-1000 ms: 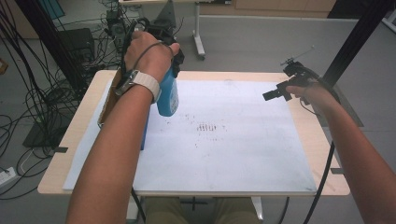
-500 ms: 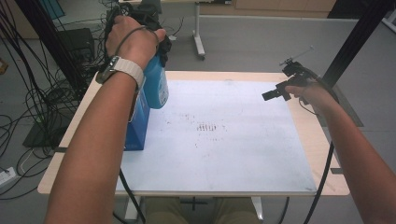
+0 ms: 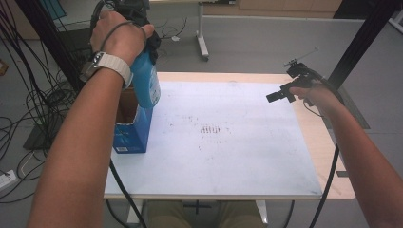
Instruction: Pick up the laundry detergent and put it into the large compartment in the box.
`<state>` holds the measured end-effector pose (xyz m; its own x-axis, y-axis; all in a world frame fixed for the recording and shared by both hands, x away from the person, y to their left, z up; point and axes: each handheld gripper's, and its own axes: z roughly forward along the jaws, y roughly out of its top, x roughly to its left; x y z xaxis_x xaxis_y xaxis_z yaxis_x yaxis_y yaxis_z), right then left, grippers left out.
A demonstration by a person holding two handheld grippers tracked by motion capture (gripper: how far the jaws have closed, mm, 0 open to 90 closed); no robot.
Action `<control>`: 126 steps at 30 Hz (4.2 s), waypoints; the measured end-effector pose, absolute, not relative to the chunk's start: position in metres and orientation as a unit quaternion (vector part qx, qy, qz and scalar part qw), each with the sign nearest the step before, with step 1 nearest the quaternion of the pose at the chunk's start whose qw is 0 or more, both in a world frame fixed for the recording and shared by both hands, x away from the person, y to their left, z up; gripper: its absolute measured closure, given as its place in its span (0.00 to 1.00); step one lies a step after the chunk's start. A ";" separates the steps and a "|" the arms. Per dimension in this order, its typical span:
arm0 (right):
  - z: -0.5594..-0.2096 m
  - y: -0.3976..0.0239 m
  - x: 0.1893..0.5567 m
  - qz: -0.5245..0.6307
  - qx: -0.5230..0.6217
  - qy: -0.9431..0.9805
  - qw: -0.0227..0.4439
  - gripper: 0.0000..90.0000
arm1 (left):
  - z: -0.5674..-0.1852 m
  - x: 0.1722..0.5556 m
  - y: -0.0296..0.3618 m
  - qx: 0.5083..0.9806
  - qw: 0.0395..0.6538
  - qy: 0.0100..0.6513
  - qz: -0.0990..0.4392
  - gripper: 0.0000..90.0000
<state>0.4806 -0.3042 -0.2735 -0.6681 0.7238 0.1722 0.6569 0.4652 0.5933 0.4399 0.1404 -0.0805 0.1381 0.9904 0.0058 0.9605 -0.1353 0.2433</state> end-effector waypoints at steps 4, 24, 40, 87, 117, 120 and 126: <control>-0.274 -0.304 0.481 0.322 0.405 0.854 0.051 0.07 | -0.078 0.440 0.149 0.745 0.092 0.655 0.086 0.44; -0.277 -0.300 0.483 0.317 0.407 0.855 0.050 0.07 | -0.081 0.442 0.184 0.731 0.090 0.670 0.099 0.44; -0.278 -0.301 0.484 0.314 0.412 0.854 0.049 0.07 | -0.097 0.449 0.200 0.727 0.086 0.674 0.101 0.44; -0.282 -0.304 0.483 0.310 0.417 0.853 0.048 0.07 | -0.167 0.459 0.219 0.732 0.064 0.673 0.086 0.43; -0.286 -0.307 0.481 0.310 0.422 0.851 0.046 0.07 | -0.210 0.461 0.223 0.737 0.058 0.669 0.083 0.43; -0.286 -0.307 0.481 0.309 0.423 0.851 0.046 0.07 | -0.214 0.461 0.223 0.737 0.058 0.669 0.084 0.43; -0.287 -0.309 0.481 0.309 0.424 0.850 0.045 0.07 | -0.226 0.461 0.223 0.738 0.050 0.668 0.082 0.43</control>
<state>0.4809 -0.3088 -0.2869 -0.6356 0.7495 0.1853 0.6937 0.4490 0.5632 0.4614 0.2232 -0.2259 0.0940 0.9941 0.0547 0.9778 -0.1026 0.1829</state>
